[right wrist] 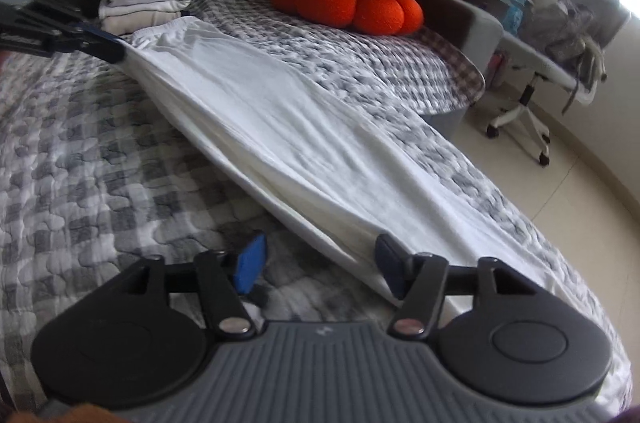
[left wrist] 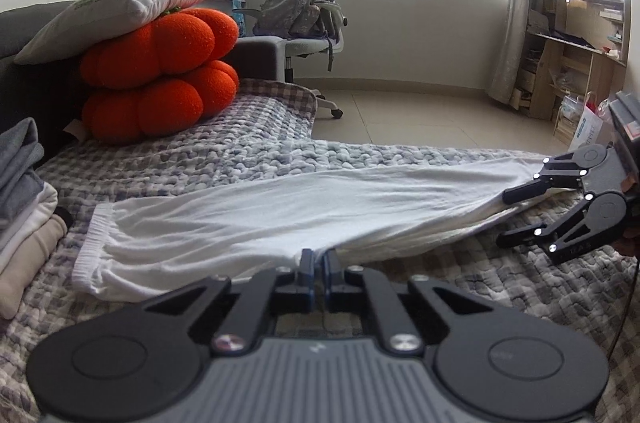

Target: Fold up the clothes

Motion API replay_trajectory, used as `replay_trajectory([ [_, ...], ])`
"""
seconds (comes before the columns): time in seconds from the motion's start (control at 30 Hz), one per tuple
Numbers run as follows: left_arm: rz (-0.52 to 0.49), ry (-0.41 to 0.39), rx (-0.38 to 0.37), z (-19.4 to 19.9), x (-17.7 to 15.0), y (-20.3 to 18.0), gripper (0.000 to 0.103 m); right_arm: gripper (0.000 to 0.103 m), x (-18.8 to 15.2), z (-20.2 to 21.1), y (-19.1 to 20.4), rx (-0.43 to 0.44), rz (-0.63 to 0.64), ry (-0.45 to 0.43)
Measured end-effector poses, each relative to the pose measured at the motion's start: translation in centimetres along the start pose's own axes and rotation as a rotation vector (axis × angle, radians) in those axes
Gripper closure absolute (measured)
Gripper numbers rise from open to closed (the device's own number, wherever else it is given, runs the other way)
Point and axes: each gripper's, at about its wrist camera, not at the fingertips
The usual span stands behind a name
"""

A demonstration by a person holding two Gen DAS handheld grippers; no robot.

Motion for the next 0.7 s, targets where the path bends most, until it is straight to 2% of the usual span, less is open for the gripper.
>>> replay_trajectory([
  [0.27, 0.001, 0.002, -0.010, 0.1, 0.0, 0.1, 0.099, 0.035, -0.8, 0.9, -1.8, -0.030, 0.014, 0.046],
  [0.4, 0.005, -0.003, -0.014, 0.2, -0.1, 0.0, 0.099, 0.036, -1.4, 1.2, -2.9, -0.018, -0.026, 0.071],
  [0.47, 0.005, -0.004, -0.012, 0.2, -0.1, 0.0, 0.099, 0.044, -1.4, 1.3, -2.7, -0.005, -0.027, 0.069],
  [0.53, 0.004, -0.006, -0.009, 0.3, -0.1, 0.0, 0.099, 0.063, -1.3, 1.4, -2.1, 0.008, -0.004, 0.062],
  [0.6, 0.003, -0.008, -0.006, 0.4, -0.1, 0.0, 0.099, 0.074, -1.4, 1.6, -1.6, 0.010, 0.011, 0.056],
  [0.7, 0.000, -0.002, -0.008, 0.6, -0.4, 0.1, 0.099, 0.081, -1.9, 2.3, -1.5, 0.006, 0.001, 0.051],
])
Point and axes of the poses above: each gripper's, at about its wrist camera, not at the fingertips, and z roughly against the way its jaws point, y to its left, x to its top, and after that the axes turned 5 degrees about z, right-handed
